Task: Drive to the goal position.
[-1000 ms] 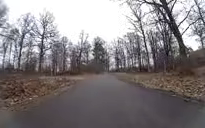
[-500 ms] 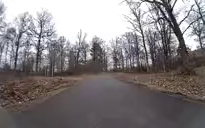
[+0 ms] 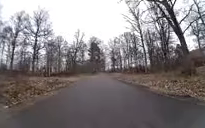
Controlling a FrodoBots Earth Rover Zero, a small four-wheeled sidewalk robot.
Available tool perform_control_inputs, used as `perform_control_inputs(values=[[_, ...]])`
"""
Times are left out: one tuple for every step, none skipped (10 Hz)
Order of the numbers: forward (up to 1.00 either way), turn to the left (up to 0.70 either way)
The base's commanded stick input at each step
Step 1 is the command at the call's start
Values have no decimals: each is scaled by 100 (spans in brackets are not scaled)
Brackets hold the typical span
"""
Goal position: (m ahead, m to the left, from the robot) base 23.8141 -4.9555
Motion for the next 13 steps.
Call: perform_control_inputs(values=[[100,0],[100,0],[100,0],[100,0],[100,0],[100,0],[100,0],[100,0],[100,0],[100,0],[100,0],[100,0],[100,0]])
